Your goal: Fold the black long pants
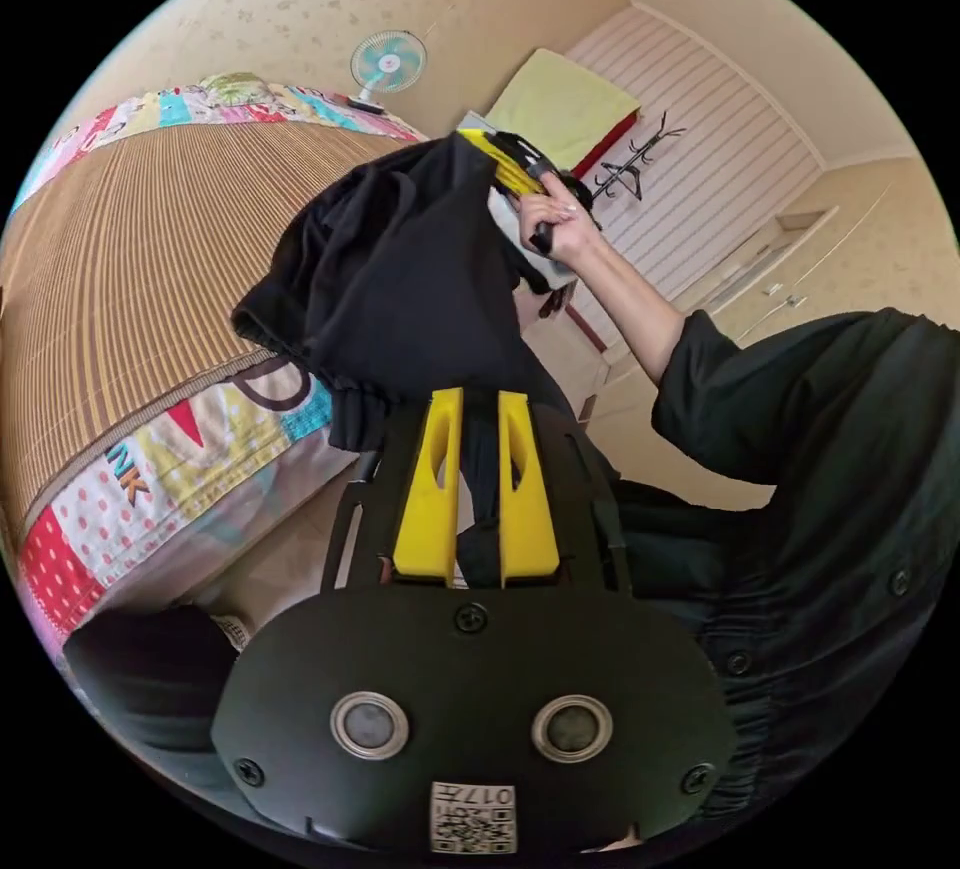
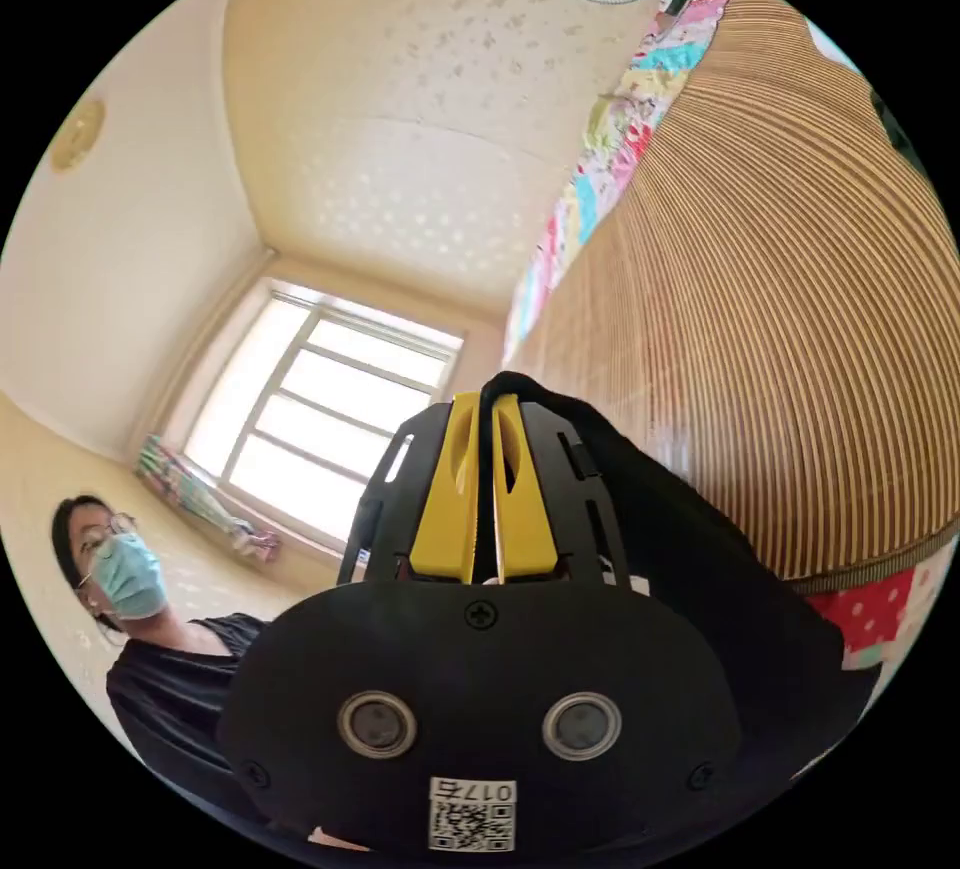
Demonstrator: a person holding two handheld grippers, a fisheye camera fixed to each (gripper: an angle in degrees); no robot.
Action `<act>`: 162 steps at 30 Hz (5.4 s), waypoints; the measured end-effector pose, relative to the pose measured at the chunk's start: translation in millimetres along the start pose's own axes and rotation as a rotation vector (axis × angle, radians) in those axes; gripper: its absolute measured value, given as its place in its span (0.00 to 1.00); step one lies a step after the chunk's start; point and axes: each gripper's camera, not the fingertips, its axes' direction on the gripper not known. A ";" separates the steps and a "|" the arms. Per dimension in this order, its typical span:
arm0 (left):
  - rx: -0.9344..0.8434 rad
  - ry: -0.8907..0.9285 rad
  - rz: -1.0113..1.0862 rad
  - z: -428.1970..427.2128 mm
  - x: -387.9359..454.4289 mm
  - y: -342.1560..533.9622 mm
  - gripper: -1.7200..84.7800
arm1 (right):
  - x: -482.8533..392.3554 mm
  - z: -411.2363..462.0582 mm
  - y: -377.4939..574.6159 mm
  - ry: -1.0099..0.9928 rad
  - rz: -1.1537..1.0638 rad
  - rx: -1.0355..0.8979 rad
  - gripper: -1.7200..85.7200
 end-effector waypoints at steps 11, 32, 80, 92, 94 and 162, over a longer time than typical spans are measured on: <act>0.022 0.117 -0.126 -15.8 -68.9 -34.6 0.14 | -61.3 -127.9 63.1 -0.094 -0.321 0.538 0.05; -0.206 0.167 -0.215 47.6 -100.0 -19.4 0.14 | 23.3 73.2 231.6 1.614 -0.597 -0.530 0.19; 0.566 0.418 0.500 -253.7 122.5 -99.7 0.04 | -385.6 14.6 266.5 0.182 -1.016 0.291 0.06; 0.542 -0.197 0.238 -436.8 38.8 -392.6 0.04 | -333.4 138.9 66.0 0.543 -0.871 0.360 0.06; 0.458 -0.193 -0.057 -448.3 -27.6 -485.1 0.10 | -319.2 195.1 -33.3 0.731 -0.827 0.334 0.06; 0.103 0.123 -0.345 -104.5 -108.3 5.4 0.19 | -31.9 -109.5 82.2 0.302 -0.156 -0.105 0.05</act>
